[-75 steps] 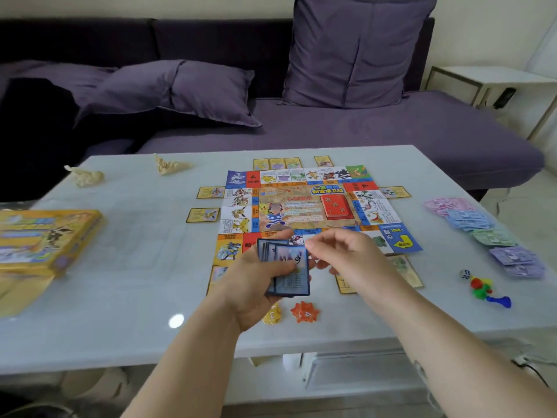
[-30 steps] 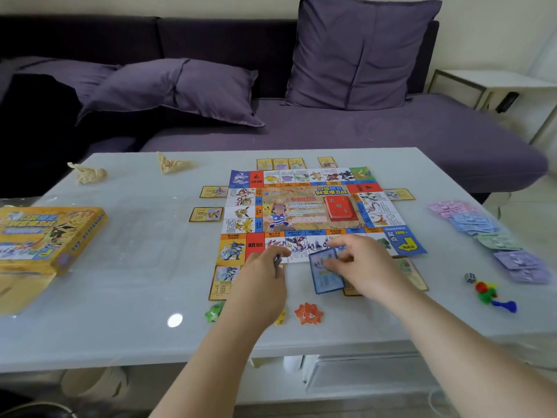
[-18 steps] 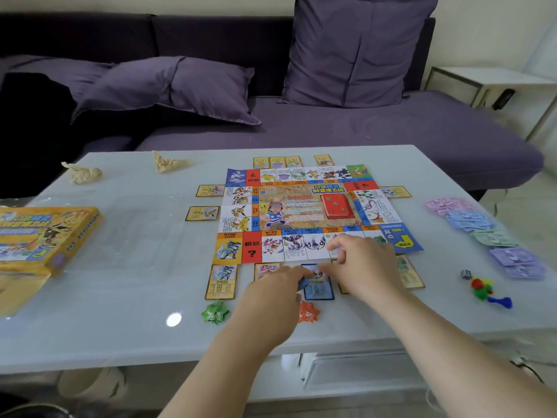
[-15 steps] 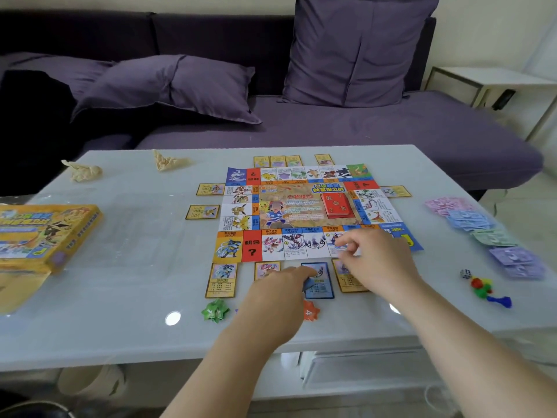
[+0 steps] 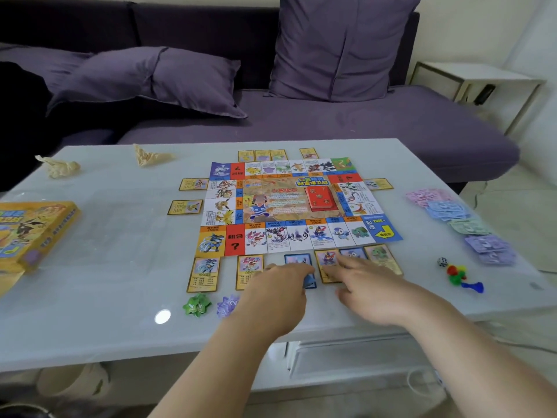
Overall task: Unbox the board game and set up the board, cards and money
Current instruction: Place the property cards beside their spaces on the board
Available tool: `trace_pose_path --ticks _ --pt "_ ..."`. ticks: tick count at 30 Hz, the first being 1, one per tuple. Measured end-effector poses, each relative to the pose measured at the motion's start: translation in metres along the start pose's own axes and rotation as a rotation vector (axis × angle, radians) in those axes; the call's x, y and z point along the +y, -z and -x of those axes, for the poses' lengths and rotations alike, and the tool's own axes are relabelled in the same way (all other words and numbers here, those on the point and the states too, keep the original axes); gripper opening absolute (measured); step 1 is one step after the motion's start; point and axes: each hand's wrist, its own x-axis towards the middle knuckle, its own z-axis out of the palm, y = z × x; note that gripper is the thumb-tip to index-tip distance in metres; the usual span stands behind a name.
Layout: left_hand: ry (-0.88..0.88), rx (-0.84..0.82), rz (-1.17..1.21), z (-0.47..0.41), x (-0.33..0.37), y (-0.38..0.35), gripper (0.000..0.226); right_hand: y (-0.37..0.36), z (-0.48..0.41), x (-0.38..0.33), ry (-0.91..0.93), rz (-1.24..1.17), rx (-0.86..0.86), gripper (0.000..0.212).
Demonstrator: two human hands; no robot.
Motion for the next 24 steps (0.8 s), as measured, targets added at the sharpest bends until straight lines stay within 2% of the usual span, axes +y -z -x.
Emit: trace_pose_path --ticks 18,21,24 --pt "-0.013 0.015 -0.006 -0.005 0.004 -0.005 0.045 0.000 0.003 0.000 0.010 0.002 0.031 0.053" --pt "-0.037 0.083 0.106 -0.007 0.002 -0.003 0.044 0.005 0.007 0.001 0.019 -0.005 0.095 0.054" --pt "0.006 0.176 0.385 -0.005 -0.001 0.009 0.045 0.013 0.011 0.010 -0.047 -0.006 0.108 0.053"
